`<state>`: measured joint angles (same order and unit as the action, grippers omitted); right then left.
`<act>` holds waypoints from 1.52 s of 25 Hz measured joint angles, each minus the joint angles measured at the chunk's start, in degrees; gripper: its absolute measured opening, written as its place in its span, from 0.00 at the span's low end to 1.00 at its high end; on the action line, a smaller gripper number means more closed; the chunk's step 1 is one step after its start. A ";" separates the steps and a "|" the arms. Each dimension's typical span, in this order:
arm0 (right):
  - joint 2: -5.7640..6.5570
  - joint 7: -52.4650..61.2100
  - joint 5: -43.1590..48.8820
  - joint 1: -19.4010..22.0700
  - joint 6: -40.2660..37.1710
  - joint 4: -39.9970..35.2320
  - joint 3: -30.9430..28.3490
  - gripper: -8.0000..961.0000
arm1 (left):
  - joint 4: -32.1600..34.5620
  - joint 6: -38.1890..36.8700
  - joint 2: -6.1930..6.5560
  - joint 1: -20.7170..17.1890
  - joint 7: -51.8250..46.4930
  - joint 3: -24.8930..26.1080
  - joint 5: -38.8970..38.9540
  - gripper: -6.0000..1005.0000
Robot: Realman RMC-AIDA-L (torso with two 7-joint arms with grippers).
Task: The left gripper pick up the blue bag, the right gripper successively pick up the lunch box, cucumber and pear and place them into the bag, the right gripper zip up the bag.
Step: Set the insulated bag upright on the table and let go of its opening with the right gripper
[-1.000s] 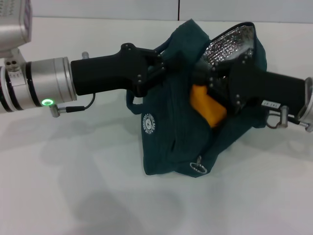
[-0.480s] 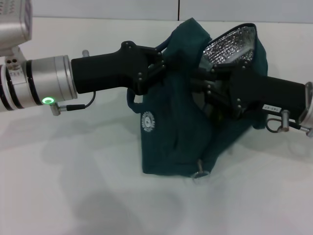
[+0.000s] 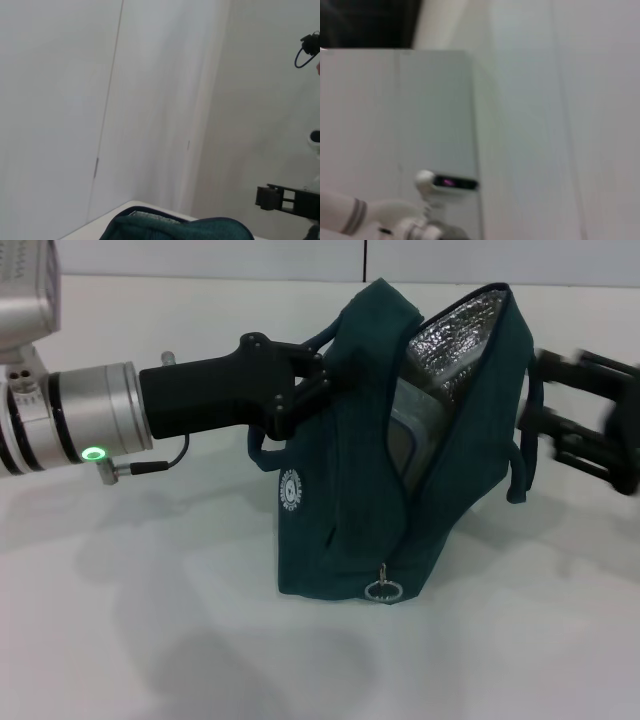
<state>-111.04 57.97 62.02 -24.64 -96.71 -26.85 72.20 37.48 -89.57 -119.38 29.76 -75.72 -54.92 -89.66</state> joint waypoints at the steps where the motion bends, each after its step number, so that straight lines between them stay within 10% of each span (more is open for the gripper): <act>1: 1.12 1.13 0.74 0.98 0.13 -0.03 -0.37 0.54 | 0.00 0.21 -0.03 -0.09 0.39 0.00 0.00 0.05; 7: 4.23 2.48 2.77 5.46 3.04 0.79 -2.34 0.58 | -0.51 0.55 -0.13 -0.24 1.98 0.00 0.47 0.04; 38: -3.09 -5.52 18.85 -1.27 13.23 -1.23 -8.60 0.52 | -4.89 0.10 -0.29 -2.44 13.56 -0.38 4.79 0.05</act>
<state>-114.13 52.45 80.88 -25.91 -83.48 -28.09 63.61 32.59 -89.47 -119.67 27.33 -62.16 -55.30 -84.87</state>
